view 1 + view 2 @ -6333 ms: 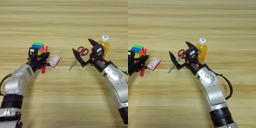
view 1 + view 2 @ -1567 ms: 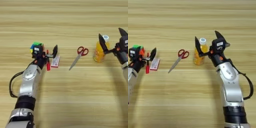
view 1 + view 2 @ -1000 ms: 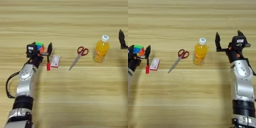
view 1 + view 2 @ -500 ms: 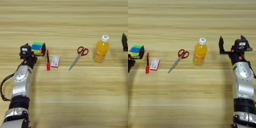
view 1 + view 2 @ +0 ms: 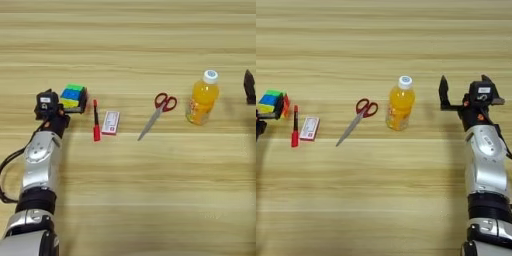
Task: Move the objects on the table
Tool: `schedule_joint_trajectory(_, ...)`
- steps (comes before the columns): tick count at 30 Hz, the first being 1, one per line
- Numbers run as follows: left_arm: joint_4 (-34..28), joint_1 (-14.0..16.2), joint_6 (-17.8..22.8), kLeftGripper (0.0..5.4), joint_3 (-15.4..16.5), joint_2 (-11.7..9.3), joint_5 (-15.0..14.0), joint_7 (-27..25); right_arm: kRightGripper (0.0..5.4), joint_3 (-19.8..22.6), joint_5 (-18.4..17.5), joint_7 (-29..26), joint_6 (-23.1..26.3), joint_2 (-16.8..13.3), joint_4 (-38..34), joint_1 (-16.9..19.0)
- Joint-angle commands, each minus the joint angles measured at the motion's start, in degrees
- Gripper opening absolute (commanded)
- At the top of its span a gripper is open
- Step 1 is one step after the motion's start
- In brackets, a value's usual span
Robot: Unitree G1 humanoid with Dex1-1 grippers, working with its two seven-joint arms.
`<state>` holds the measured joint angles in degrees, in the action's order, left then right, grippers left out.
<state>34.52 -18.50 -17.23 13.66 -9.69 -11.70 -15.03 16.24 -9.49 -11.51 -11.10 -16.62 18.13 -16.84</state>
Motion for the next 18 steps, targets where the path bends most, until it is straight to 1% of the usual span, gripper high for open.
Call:
schedule_joint_trajectory(1, 1.27, -1.17, -0.88, 5.40, 0.01, -0.33, -0.10, -0.30, 5.40, -0.12, -0.15, -0.02, -0.57, -0.41, 0.38, -0.89)
schedule_joint_trajectory(10, 3.45, -2.25, -1.94, 5.40, -0.04, -0.55, -0.07, -0.93, 5.40, -0.23, -0.24, -0.07, -0.64, -0.38, 0.44, -0.94)
schedule_joint_trajectory(18, 2.27, -1.95, -3.51, 5.40, 0.14, -0.39, -0.42, -1.23, 5.40, -0.55, -0.06, 0.31, -0.89, 0.27, 1.42, -0.97)
